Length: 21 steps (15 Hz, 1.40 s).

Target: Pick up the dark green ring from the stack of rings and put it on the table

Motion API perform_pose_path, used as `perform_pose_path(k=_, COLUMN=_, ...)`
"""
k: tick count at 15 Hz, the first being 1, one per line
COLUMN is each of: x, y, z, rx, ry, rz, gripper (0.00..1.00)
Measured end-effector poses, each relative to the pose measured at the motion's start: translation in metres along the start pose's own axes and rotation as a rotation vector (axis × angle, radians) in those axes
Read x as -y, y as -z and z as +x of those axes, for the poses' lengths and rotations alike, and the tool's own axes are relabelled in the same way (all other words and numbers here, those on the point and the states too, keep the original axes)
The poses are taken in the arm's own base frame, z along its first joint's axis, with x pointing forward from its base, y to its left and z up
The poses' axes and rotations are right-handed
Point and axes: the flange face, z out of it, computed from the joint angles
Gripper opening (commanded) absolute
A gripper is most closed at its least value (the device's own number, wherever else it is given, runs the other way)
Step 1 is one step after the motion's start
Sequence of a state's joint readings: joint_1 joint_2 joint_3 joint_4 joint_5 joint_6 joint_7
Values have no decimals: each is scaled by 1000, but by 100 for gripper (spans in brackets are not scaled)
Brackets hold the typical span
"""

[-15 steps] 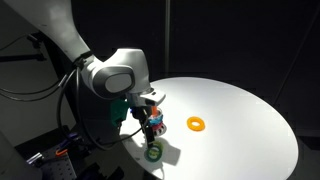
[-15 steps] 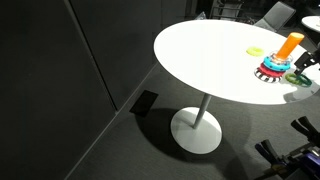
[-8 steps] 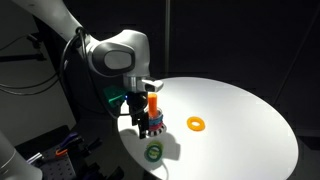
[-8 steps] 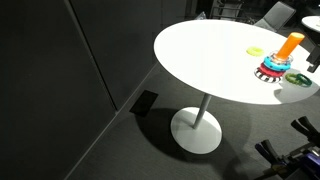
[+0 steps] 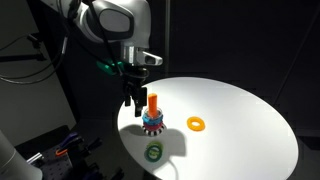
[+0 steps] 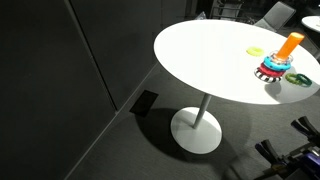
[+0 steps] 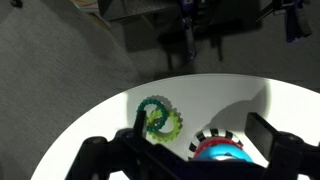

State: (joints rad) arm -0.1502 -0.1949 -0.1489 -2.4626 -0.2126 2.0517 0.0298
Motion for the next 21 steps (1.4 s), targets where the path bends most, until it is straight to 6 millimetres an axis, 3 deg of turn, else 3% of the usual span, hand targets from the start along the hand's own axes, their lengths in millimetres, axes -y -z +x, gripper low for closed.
perform_pose_path(k=12, x=13, y=116, z=-15, rx=-189, ry=60, rz=75, gripper=100)
perform_pose_path(k=15, x=21, y=130, z=-18, rx=-220, ry=76, rz=76, gripper=100)
perform_pose_path(k=21, x=24, y=131, z=-18, rx=-223, ry=83, rz=74, gripper=100)
